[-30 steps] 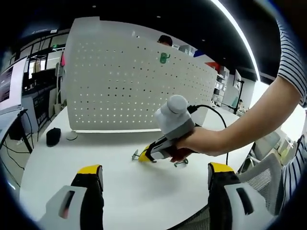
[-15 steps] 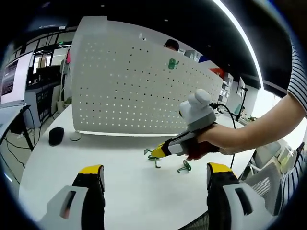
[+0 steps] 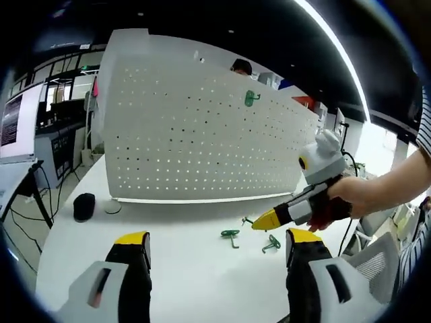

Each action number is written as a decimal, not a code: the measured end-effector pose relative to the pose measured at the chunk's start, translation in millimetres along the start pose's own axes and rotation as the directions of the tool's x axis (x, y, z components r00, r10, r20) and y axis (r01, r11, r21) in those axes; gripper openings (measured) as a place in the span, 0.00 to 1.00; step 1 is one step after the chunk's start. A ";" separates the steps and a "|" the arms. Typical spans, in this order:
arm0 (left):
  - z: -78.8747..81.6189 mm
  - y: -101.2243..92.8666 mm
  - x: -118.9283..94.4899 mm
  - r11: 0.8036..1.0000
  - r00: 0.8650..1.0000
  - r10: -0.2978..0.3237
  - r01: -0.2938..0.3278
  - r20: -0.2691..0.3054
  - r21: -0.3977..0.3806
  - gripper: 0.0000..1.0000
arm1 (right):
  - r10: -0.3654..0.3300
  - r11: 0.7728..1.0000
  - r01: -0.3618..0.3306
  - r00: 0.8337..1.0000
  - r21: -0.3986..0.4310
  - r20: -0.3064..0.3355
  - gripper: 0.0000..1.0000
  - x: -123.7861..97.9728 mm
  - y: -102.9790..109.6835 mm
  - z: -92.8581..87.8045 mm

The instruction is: Insert the hook assembly into the mounting plate slot until the hook locks in place.

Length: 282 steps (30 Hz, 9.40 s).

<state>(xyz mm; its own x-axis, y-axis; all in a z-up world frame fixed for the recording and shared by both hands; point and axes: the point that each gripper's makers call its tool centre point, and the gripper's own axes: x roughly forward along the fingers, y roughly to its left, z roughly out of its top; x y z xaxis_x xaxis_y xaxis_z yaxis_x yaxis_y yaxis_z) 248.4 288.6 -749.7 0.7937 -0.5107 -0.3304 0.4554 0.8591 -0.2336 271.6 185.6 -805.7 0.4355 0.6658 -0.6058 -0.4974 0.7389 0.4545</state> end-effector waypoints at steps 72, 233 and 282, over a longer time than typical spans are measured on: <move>7.6 -60.4 22.5 0.949 0.941 -0.308 0.315 -0.137 0.029 0.01 | 0.241 0.967 -0.225 0.959 -0.117 0.151 0.08 -58.3 75.7 19.6; -19.7 -47.7 -10.8 0.999 0.996 -0.054 0.054 0.074 0.004 1.00 | -0.333 0.784 0.620 0.458 -0.027 0.824 0.00 -138.6 -49.5 241.9; -21.5 -47.0 -11.0 0.999 0.997 -0.048 0.048 0.067 0.009 0.98 | -0.440 0.727 0.681 0.357 0.093 0.824 0.00 -152.8 -89.6 267.3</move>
<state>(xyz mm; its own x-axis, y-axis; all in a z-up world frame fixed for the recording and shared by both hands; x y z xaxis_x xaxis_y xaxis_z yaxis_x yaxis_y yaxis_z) 209.6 253.1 -754.7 0.7961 -0.5479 -0.2570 0.4962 0.8341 -0.2411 450.2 45.3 -579.4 0.9926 -0.0021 0.1217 0.0047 0.9998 -0.0216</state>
